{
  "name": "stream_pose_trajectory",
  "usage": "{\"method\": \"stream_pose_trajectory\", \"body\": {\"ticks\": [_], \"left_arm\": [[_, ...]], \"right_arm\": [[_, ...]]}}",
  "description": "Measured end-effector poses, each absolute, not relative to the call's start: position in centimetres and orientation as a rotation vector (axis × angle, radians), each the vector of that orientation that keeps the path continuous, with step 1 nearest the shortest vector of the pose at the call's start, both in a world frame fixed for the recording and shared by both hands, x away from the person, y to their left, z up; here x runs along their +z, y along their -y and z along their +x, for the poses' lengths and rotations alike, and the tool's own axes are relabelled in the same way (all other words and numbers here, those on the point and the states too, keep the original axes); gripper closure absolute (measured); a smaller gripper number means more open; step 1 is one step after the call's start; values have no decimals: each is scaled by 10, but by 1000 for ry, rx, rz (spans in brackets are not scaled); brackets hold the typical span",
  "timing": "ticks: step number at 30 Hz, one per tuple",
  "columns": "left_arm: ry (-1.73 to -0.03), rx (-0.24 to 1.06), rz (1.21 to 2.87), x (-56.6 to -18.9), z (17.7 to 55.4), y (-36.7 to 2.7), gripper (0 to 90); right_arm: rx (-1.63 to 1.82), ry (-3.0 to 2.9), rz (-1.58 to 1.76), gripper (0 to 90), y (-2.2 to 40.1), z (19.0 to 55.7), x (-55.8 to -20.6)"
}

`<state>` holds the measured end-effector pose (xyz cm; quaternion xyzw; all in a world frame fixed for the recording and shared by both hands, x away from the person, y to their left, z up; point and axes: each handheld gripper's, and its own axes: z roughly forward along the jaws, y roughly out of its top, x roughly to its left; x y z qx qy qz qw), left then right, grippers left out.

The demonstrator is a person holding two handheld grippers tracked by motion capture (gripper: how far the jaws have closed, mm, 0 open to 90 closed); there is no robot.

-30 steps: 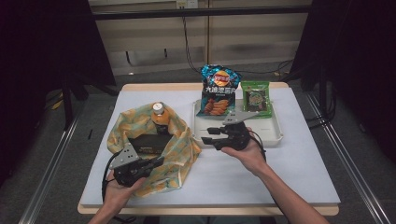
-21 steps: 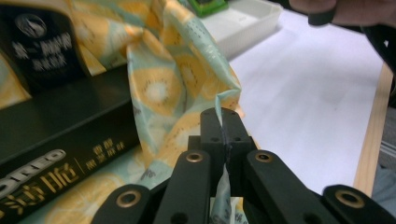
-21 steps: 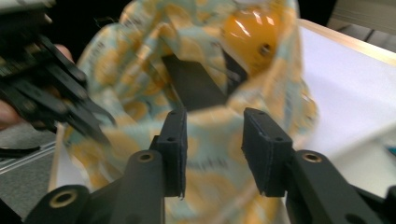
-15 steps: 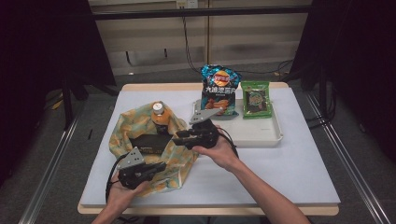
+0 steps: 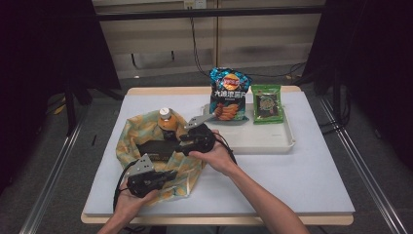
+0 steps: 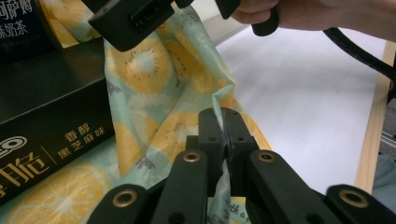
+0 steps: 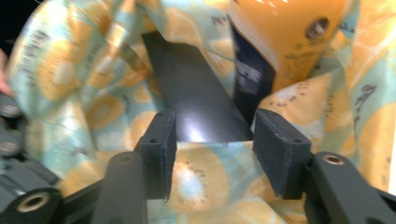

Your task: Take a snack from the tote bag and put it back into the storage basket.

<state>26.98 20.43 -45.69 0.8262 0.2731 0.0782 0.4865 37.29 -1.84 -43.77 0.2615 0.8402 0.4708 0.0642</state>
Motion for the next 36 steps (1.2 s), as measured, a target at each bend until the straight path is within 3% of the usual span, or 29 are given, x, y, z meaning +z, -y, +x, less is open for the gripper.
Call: {"method": "stream_pose_trajectory", "body": {"ticks": [5,14,23,26,31,36], "left_arm": [[-663,187,1997,-456,269,-205,859],[-691,214,1841,-434,276,-229,739],[-850,221,1863,-452,307,-229,592],[-855,216,1906,-460,307,-228,533],[-835,208,1967,-467,305,-223,550],[-789,187,2033,-470,301,-214,620]], "right_arm": [[1393,-2567,804,379,19,377,-446],[1347,-2599,816,394,29,373,-451],[1342,-2654,794,532,34,364,-457],[1334,-2676,779,630,37,360,-458],[1329,-2703,750,856,39,353,-462],[1307,-2718,758,900,43,350,-470]]}}
